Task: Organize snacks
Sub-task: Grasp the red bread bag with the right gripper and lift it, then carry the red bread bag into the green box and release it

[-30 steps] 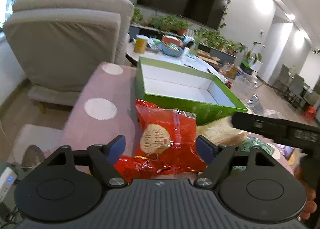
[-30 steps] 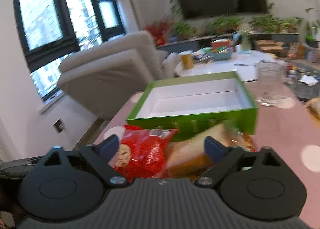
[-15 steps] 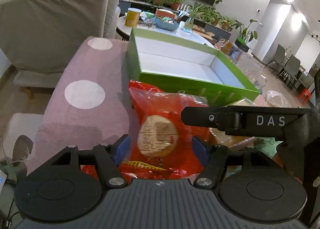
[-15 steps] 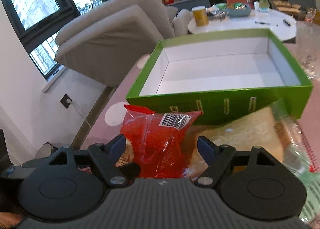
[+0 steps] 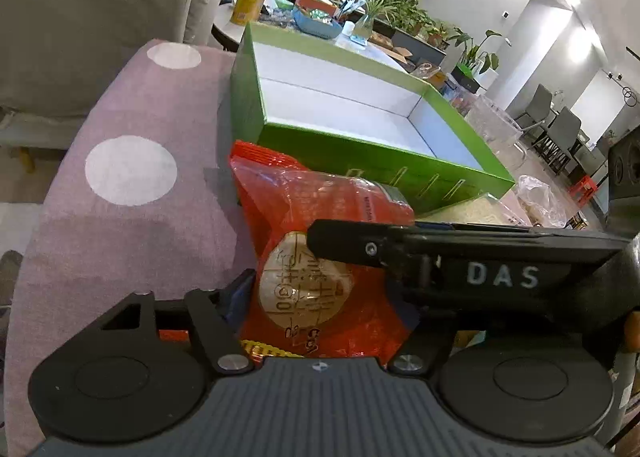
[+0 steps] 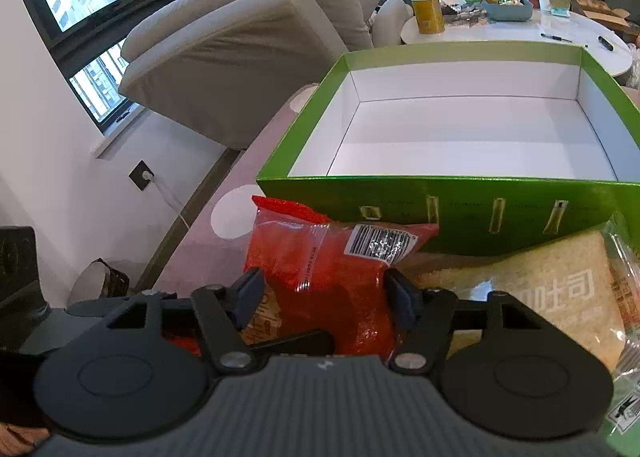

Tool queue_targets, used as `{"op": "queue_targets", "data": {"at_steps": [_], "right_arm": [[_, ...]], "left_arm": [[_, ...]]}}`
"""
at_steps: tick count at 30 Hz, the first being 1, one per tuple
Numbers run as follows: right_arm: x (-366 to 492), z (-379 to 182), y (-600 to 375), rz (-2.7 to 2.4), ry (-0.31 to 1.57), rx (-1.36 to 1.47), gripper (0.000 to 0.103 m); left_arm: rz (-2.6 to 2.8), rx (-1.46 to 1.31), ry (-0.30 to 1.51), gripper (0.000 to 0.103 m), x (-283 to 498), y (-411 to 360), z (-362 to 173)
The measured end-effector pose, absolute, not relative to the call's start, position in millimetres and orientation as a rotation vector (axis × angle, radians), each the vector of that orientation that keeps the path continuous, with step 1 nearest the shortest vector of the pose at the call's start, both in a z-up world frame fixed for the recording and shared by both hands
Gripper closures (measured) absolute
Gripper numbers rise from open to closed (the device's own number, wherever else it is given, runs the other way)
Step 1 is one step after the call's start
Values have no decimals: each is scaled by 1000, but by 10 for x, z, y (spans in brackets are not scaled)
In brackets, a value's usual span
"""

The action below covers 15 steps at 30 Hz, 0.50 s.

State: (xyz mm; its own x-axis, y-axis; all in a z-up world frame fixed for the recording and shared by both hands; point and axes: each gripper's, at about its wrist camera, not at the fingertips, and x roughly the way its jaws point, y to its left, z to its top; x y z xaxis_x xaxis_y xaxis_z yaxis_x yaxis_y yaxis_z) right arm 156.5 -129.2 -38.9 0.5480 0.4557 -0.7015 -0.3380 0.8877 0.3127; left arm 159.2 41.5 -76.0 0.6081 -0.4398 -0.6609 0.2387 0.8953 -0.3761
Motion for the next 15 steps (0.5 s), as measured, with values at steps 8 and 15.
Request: {"op": "queue_targets", "data": {"at_steps": [8, 15], "right_arm": [[1271, -21, -1243, 515, 759, 125, 37], [1211, 362, -1356, 498, 628, 152, 37]], "left_arm": [[-398, -219, 716, 43, 1303, 376, -368], [-416, -141, 590, 43, 1231, 219, 125]]}}
